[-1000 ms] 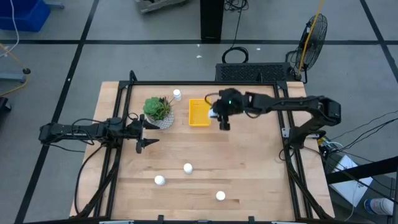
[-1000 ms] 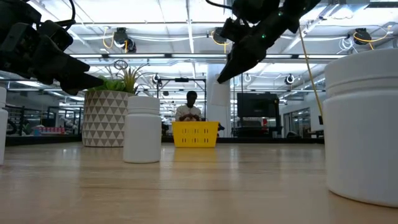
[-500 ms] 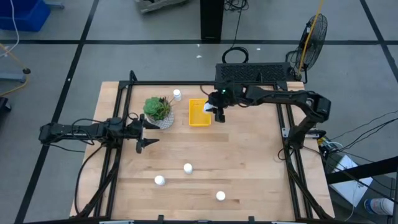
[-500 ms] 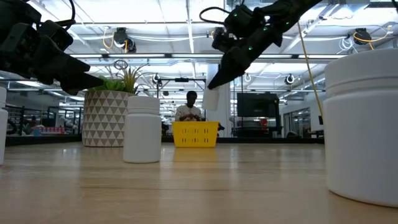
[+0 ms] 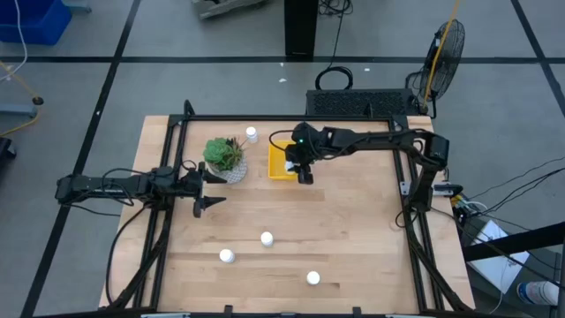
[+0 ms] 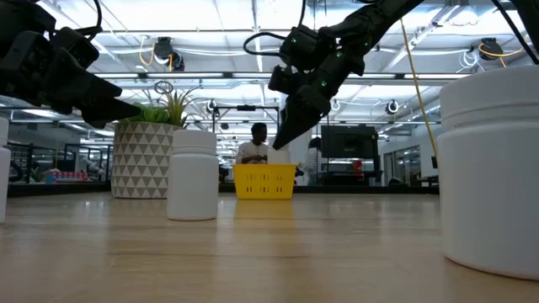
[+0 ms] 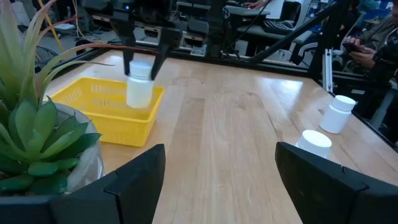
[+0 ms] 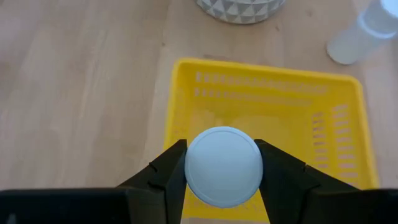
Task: Pick and place pill bottles into a basket
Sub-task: Put the white pill bottle into the yellow bin
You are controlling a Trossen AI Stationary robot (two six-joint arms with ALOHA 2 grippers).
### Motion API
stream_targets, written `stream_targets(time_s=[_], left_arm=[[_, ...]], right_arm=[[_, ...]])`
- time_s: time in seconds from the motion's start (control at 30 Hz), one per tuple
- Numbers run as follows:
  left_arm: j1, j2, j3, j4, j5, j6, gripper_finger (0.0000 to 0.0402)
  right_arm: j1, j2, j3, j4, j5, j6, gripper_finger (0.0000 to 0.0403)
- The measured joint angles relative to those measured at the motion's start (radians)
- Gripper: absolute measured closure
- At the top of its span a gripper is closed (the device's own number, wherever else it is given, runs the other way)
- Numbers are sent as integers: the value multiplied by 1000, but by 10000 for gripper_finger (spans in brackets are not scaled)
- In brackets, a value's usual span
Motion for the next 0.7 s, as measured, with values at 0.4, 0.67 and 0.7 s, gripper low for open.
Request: stream_targets(time_s=[0.4,0.67,0.7], left_arm=[[0,0,0,0,2,-2,92],[0,0,0,-1,2,-2,92],[0,0,0,-1,2,-2,92]], right_arm=[[24,19,-1,24,-1,8,253],[24,17,0,28,-2,5,252],[24,17,0,29,-2,3,252]])
